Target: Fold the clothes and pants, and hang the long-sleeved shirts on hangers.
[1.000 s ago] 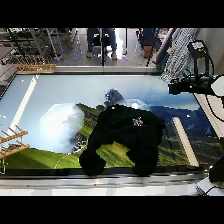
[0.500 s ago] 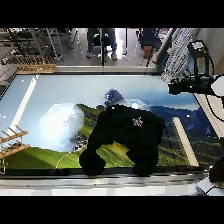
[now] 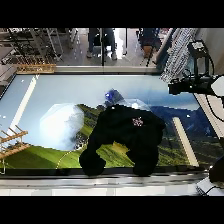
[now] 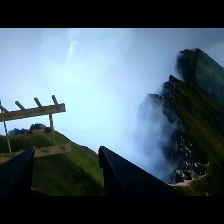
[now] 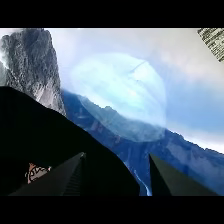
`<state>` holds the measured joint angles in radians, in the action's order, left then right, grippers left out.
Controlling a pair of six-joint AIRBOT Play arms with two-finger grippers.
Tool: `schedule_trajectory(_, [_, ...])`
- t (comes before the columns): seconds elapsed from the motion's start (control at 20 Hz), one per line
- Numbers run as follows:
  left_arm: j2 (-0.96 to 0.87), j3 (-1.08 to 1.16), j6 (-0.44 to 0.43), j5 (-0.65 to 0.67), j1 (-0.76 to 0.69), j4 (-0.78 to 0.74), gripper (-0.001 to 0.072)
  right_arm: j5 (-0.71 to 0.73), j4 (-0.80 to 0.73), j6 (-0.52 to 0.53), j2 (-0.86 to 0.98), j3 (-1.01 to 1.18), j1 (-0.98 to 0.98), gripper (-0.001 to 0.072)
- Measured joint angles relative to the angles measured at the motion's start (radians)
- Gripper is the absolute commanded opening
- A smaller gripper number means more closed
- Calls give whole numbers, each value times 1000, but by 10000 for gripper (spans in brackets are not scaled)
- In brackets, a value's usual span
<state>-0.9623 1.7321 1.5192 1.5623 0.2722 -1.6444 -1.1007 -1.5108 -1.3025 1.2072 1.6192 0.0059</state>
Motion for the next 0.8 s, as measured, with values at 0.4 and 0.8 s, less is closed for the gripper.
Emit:
schedule_trajectory(0.4, [-90,0,9,-55,0,150,353,95,60,-4,0,0,0,448])
schedule_trajectory(0.8, [-401,0,-63,-122,-206,579,712,-24,202,-85,155,0,-80,584])
